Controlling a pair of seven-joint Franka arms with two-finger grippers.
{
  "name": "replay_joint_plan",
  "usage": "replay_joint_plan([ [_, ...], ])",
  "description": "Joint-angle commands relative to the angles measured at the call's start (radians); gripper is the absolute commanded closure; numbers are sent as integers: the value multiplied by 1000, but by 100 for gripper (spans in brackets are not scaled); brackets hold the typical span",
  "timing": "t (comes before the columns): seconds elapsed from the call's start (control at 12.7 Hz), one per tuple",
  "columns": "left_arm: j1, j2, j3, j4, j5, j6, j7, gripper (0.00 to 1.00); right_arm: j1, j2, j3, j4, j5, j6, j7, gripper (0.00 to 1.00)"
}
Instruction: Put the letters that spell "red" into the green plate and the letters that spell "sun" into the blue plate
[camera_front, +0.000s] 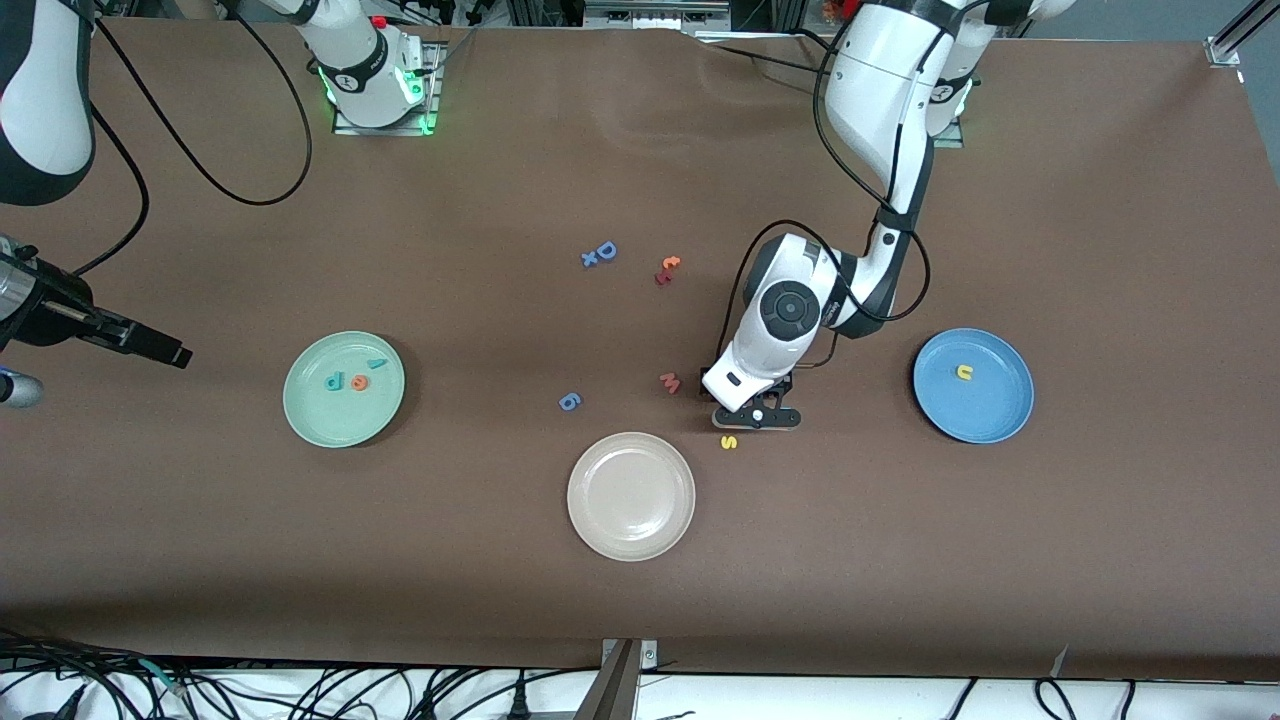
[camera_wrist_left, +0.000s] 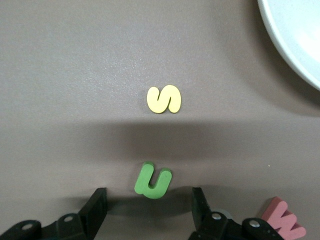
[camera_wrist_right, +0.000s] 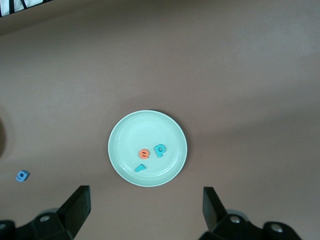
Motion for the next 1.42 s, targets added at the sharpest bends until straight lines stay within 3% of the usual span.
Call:
replay_joint_plan([
  [0.0,-6,22,-1,25,18,5,12,32,-1,-56,30,-21,-13,-6,-41,1],
  [0.16,-6,25,-1,25,20,5,12,38,-3,-146,66,-96,-86,9,-67,1],
  [0.31,-6,25,-1,25,20,5,12,40,0,-199,70,-141,-96,37,-69,1],
  [0.94,-19,34,-1,38,23,5,12,52,-1,-155,60,-146,-97,88,-69,1],
  [1.34,-20,43,-1,40,23,5,13,55,-1,-153,17,-163,-97,112,-95,1],
])
